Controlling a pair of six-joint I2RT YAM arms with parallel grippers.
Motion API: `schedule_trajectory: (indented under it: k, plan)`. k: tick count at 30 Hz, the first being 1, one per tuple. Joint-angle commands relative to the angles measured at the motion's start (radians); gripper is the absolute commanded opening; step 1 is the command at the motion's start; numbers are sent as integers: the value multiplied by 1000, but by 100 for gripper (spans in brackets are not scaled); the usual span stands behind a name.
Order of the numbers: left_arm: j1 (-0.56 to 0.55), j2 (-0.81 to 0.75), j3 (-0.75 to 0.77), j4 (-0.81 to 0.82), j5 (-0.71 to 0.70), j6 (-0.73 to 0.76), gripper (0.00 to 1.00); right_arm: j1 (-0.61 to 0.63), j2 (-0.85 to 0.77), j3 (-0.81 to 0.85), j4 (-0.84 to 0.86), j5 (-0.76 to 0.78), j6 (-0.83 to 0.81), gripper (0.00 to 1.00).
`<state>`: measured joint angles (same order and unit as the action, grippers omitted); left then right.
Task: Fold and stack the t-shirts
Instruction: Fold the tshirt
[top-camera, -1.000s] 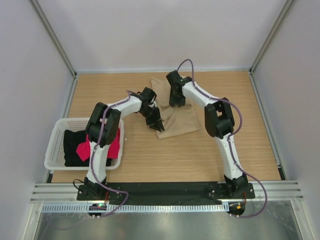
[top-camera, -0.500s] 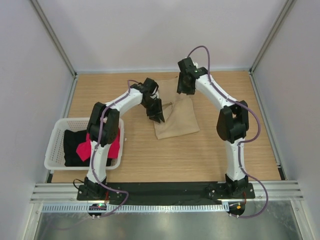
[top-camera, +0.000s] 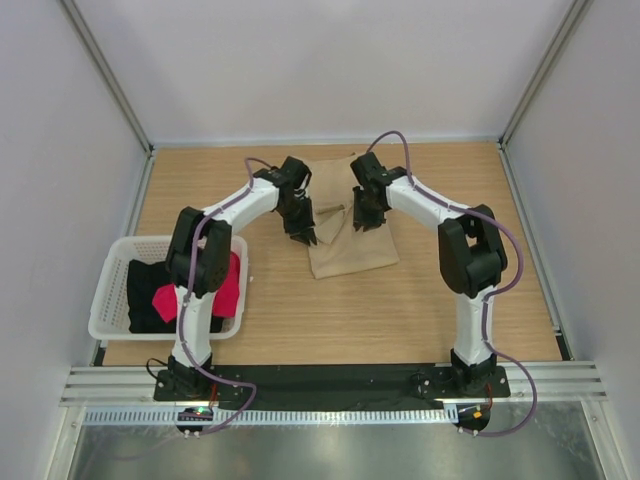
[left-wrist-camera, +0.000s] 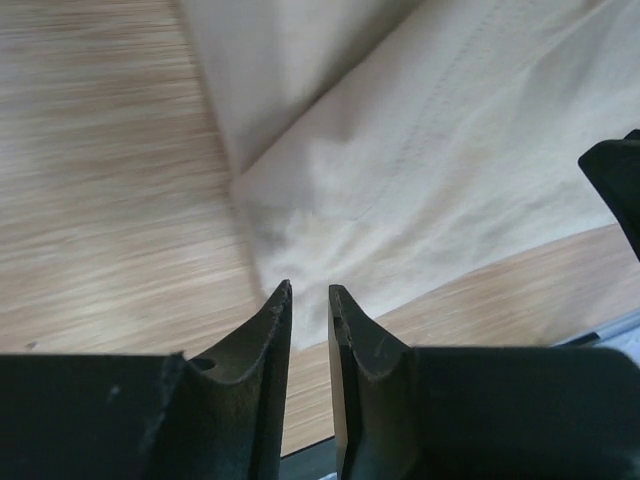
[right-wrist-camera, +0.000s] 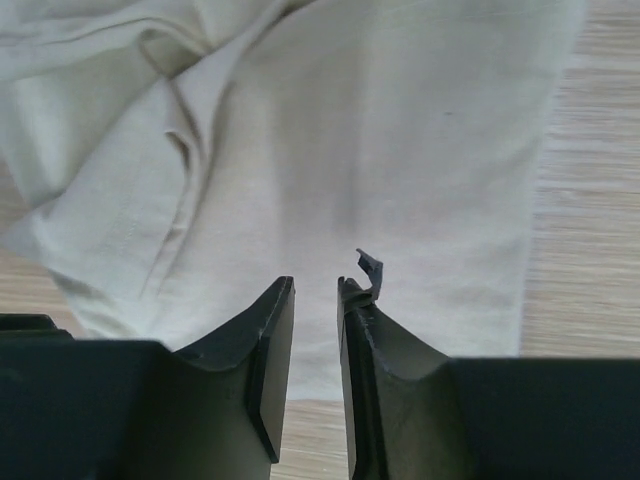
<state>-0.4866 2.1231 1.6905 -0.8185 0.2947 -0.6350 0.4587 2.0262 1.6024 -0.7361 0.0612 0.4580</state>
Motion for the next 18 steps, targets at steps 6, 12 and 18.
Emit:
schedule_trajectory:
  k: [6,12,18]
  plan:
    - [79,-135,-68,-5,-89,-34,20,35,51,22,141,-47,18,22]
    - [82,-183,-103,7,-66,-38,20,57,74,10,173,-49,27,22]
    - [82,-216,-133,4,-68,-35,20,74,107,30,213,-89,37,22]
